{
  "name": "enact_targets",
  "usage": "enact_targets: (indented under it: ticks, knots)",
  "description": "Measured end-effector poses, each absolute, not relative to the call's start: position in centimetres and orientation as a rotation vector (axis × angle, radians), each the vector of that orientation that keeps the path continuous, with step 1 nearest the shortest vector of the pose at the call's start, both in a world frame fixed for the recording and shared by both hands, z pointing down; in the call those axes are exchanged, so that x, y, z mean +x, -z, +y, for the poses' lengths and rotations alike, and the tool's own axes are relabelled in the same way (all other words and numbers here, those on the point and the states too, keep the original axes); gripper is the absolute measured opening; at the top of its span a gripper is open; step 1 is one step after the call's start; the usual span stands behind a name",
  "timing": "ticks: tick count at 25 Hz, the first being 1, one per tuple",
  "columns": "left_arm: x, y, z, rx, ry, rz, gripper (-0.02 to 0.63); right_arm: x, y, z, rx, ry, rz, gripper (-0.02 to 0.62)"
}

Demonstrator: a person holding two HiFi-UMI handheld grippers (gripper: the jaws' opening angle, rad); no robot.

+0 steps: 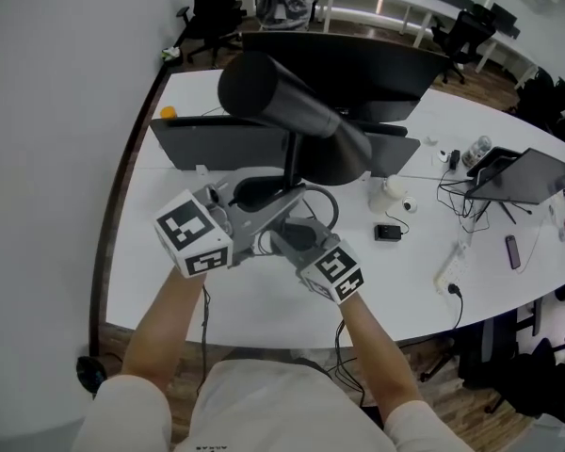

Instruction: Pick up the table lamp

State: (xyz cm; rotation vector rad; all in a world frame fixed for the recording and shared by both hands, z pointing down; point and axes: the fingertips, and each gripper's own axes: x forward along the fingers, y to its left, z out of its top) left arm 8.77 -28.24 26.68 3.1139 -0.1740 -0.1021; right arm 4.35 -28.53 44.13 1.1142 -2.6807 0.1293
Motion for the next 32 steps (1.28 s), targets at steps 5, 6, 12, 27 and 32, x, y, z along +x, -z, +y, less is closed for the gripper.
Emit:
enact_targets:
  ticks: [5, 6, 12, 27, 32]
  knots:
    - [8.8, -24.8, -27.5, 3.133, 0.117, -0.183, 0.041, 4.2, -42.2, -27.7, 1.100, -0.125, -2.694, 0.046]
    - [8.7, -24.4, -27.3, 3.134, 0.123, -0.187, 0.041, 4.1, -41.8, -27.6, 1.098, -0.125, -2.699, 0.046]
    - [8.5, -21.9, -26.9, 3.136, 0.139, -0.194, 0.041, 3.7, -39.2, -27.1, 1.090, -0.144, -2.731, 0.046]
    - [7.0, -16.4, -27.0, 3.172, 0.166, -0.217, 0.046, 2.0, -33.7, -27.1, 1.047, -0.137, -2.775, 0.046]
    - [6.8, -15.0, -26.9, 3.172, 0.166, -0.214, 0.046, 1.5, -32.3, -26.9, 1.038, -0.142, -2.799, 0.047]
